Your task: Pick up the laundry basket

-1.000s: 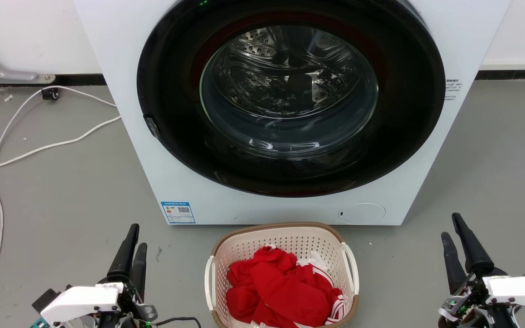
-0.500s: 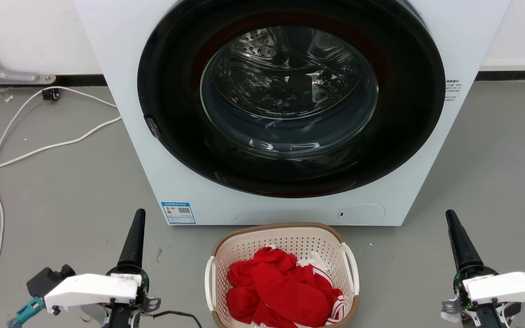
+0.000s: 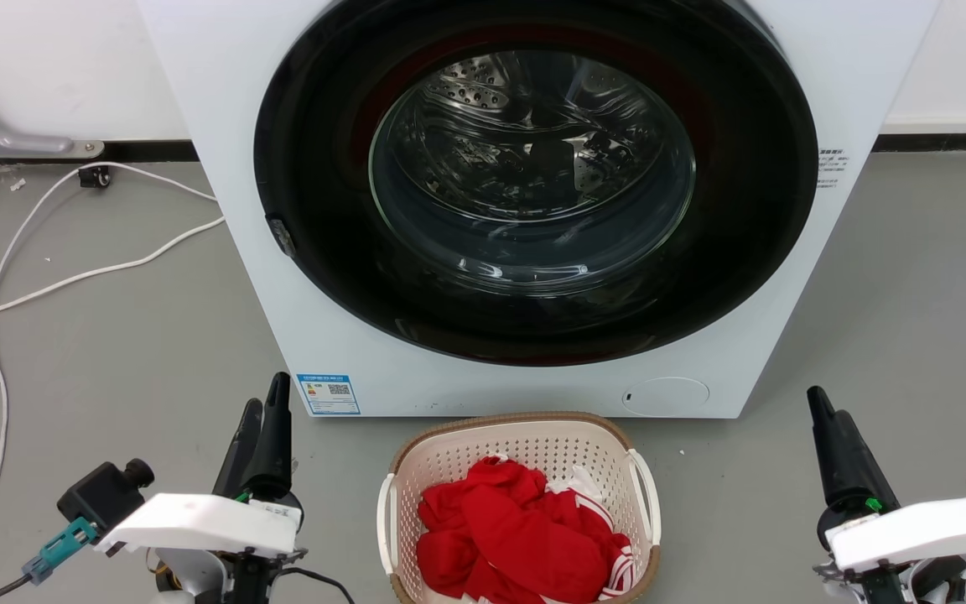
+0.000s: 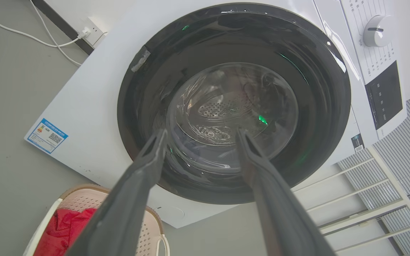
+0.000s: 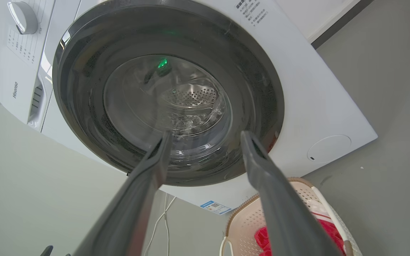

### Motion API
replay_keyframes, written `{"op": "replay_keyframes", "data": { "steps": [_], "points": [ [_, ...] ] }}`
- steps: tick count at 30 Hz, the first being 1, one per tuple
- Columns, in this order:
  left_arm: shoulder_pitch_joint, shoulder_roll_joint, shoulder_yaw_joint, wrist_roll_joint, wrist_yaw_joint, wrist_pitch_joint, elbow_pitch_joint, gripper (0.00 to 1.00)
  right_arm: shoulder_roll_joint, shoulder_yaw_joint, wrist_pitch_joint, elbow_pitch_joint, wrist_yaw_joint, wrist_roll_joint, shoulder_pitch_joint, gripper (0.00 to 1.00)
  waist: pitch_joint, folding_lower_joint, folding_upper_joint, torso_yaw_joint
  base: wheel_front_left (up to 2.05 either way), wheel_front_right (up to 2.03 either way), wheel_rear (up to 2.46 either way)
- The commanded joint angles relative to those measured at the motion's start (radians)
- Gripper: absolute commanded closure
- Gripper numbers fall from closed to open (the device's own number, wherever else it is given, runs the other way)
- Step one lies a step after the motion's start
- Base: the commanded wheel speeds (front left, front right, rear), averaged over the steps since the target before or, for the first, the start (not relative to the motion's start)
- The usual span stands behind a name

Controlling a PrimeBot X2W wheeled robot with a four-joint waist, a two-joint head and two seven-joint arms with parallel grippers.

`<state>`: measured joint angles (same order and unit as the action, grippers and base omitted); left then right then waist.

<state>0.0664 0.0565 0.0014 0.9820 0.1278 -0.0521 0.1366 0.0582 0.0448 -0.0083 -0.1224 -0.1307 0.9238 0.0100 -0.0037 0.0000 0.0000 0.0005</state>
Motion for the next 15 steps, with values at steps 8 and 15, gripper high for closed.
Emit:
{"op": "replay_keyframes", "data": {
  "steps": [8, 15],
  "points": [
    [0.015, 0.025, -0.029, -0.18, -0.013, -0.035, -0.009, 0.0, -0.001, -0.014, 0.01, 0.059, 0.0, -0.179, -0.018, 0.0, -0.001, 0.0, 0.0, -0.001, 0.0, 0.0, 0.0],
    [0.021, 0.04, -0.048, -0.28, -0.028, -0.053, 0.003, 0.0, -0.002, -0.016, 0.018, 0.084, 0.0, -0.276, -0.029, 0.0, -0.002, 0.0, 0.0, -0.002, 0.0, 0.0, 0.0]
  ]
}}
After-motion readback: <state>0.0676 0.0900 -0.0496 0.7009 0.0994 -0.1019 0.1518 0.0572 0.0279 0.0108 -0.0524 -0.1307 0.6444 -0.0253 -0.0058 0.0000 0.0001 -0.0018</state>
